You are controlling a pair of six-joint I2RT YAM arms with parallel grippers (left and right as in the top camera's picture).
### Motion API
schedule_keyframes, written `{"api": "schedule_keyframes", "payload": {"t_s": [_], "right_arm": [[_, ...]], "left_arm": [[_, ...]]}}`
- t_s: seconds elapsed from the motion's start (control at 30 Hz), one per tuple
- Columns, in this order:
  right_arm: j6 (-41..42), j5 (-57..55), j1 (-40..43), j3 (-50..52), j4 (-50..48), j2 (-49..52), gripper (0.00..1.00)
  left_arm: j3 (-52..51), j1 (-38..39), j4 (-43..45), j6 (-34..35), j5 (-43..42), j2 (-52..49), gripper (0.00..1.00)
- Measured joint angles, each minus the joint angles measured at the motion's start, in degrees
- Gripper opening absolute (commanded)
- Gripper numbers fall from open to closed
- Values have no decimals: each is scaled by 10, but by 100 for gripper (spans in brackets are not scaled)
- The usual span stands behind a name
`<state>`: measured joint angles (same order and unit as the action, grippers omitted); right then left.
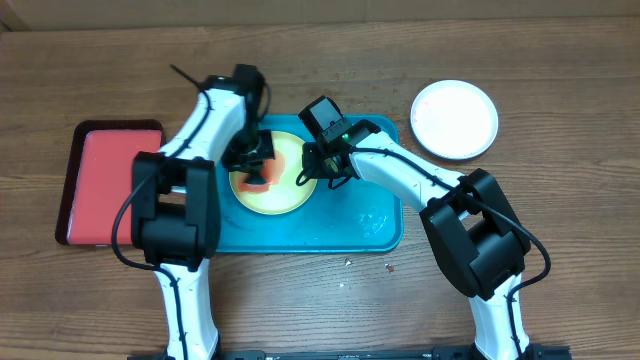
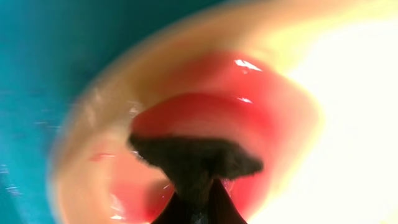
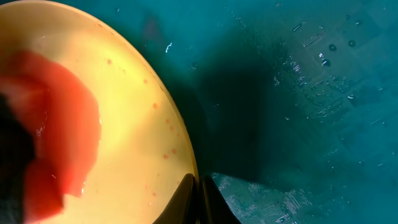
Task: Clean dirty plates on tray and stack at the side
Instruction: 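Scrub the yellow plate with the sponge while the right gripper holds it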
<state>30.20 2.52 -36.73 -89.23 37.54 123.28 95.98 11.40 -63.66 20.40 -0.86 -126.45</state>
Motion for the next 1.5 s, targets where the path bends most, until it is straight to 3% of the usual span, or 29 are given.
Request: {"api": "schedule_keyframes", "payload": {"t_s": [0.43,0.77,1.5], "right_arm": [[0,-5,0,0,0,0,4],[3,-24,14,0,-1,0,4],[2,-23,13,0,-10,0,4]], "left_arm": [[-1,42,8,-26,-11,0,4],[-3,33,135,-42,-82,-2,4],[-8,9,144,-87,-196,-2,4]]}}
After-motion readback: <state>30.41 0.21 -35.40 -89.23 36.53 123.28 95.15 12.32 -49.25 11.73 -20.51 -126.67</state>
